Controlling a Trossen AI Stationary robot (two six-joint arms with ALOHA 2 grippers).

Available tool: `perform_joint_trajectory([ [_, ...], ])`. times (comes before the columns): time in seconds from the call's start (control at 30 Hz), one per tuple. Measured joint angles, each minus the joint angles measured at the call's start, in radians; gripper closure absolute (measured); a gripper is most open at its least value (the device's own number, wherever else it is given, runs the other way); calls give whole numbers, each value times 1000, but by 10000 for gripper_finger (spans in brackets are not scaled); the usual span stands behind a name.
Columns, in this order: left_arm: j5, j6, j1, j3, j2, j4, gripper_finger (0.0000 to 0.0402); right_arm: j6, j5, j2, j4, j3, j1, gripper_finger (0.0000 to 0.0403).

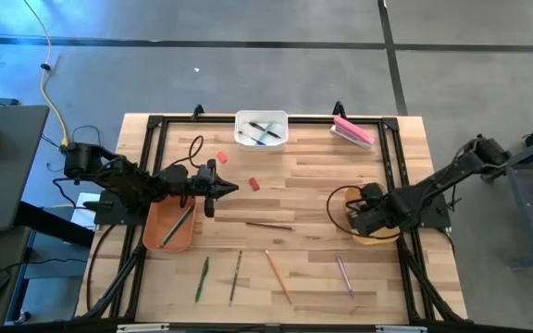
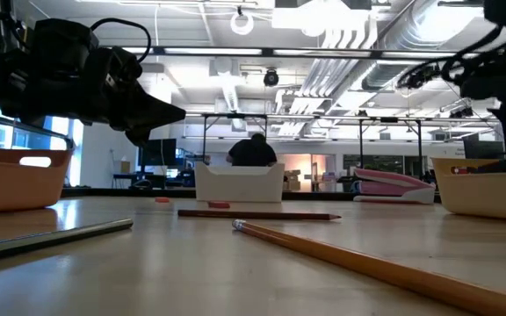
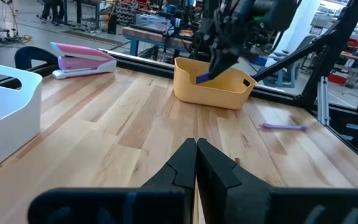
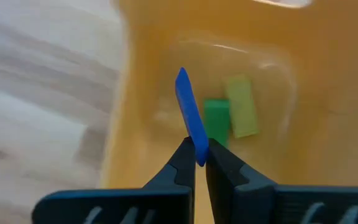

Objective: Sort crayons/erasers/pens/pencils in bins
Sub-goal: Put the blue eraser into the yellow bin, then put the brown pencil into the orange bin

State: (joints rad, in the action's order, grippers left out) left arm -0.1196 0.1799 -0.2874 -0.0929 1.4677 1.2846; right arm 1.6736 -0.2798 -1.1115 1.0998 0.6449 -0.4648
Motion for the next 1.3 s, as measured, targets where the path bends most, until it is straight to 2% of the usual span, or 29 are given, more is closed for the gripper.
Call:
perform_joint_trajectory([
  [0.27, -4, 4, 0, 0, 0, 0, 401, 56, 4, -67, -156, -67, 3, 399],
  [0.53, -10, 4, 0, 0, 0, 0, 401, 36, 0, -111, -159, -72, 44, 393],
  [0.87, -10, 3, 0, 0, 0, 0, 401, 28, 32, -146, -156, -72, 67, 327],
  [1.1, -10, 0, 0, 0, 0, 0, 401, 0, 55, -143, -49, -16, 66, 290],
  [1.3, -10, 0, 0, 0, 0, 0, 401, -108, 52, -143, 145, 119, 65, 308],
])
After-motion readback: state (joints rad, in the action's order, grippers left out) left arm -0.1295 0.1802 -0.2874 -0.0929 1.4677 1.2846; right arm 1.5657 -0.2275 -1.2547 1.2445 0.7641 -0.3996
